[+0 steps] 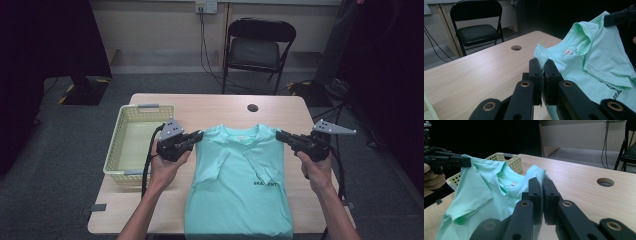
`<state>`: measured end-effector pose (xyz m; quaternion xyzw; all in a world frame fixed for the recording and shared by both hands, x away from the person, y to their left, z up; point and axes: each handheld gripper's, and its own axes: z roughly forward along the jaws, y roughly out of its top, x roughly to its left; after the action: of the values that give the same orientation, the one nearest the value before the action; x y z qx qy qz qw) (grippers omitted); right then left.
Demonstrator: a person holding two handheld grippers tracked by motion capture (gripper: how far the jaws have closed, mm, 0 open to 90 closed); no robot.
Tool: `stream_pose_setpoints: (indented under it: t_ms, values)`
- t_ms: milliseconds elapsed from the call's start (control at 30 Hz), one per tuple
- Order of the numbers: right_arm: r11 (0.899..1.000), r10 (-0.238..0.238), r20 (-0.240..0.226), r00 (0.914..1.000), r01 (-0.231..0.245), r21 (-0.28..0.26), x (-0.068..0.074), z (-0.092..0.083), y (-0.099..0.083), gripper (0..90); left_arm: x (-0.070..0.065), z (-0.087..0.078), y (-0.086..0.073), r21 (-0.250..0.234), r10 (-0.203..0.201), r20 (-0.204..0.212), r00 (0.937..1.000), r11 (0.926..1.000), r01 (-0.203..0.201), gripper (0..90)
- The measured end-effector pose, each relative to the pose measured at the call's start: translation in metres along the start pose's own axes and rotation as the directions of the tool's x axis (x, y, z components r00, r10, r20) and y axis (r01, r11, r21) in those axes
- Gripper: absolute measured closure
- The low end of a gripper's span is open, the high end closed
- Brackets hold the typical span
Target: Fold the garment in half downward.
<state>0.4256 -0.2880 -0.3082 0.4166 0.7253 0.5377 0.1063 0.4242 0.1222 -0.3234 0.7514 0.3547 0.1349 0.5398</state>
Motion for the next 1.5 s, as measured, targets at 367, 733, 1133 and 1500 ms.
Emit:
stream_pose_setpoints:
  t_ms: [367, 733, 1133, 1500]
  values:
    - [1.000, -0.007, 0.029, 0.9996, 0.007, -0.009, -0.007, 0.005, 0.017, 87.3, 0.007, 0.007, 0.013, -0.009, 0.002, -0.009, 1.0000, 1.0000, -0.003, 86.9]
    - [1.000, -0.021, 0.045, 0.9988, 0.021, -0.008, -0.012, 0.007, 0.030, 87.2, 0.012, 0.012, 0.023, -0.020, 0.016, -0.007, 0.9999, 0.9997, -0.016, 86.9]
    - [1.000, -0.019, 0.067, 0.9976, 0.018, 0.012, -0.020, 0.021, 0.044, 87.3, 0.016, 0.030, 0.027, 0.012, 0.012, -0.037, 0.9993, 0.9999, -0.012, 86.9]
    - [0.998, -0.023, 0.089, 0.9957, 0.018, 0.062, -0.027, 0.029, 0.045, 87.3, 0.026, 0.047, 0.022, 0.041, -0.003, -0.065, 0.9979, 0.9991, 0.006, 86.9]
